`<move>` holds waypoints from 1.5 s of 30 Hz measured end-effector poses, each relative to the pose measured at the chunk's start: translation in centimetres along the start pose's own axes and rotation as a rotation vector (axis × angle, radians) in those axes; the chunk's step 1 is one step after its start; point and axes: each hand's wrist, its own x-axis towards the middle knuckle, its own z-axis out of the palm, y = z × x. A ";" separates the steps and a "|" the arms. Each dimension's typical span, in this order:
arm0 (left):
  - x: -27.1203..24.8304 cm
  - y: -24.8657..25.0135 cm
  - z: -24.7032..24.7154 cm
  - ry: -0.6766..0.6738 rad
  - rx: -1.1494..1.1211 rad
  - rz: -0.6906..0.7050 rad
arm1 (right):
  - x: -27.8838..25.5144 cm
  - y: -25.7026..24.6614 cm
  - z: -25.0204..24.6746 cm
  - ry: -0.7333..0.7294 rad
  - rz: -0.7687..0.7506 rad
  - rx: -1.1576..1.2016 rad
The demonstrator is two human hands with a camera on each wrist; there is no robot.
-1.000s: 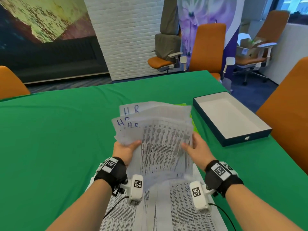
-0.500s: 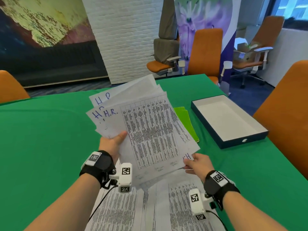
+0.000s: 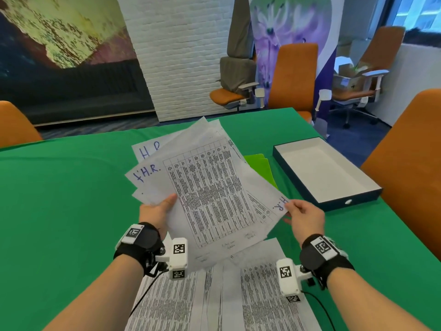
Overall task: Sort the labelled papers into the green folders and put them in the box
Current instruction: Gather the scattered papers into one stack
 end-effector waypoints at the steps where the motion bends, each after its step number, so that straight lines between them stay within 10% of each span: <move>1: 0.0 -0.1 0.0 -0.003 0.018 0.005 | 0.3 -0.5 -0.2 0.016 -0.029 -0.007; 24: 0.8 -3.2 -0.1 0.008 0.030 -0.075 | 0.8 -0.2 -1.5 0.015 -0.164 -0.099; 29: 0.8 -3.8 -0.2 -0.021 0.061 -0.091 | -0.9 -0.3 -0.7 -0.380 -0.193 -0.360; 36: 0.9 -3.5 -0.7 -0.013 0.130 -0.081 | 0.1 -1.1 -0.5 -0.352 -0.229 -0.651; 45: 0.3 -3.3 -1.2 -0.004 0.203 -0.050 | 1.0 -3.6 0.0 -0.108 -0.219 -0.164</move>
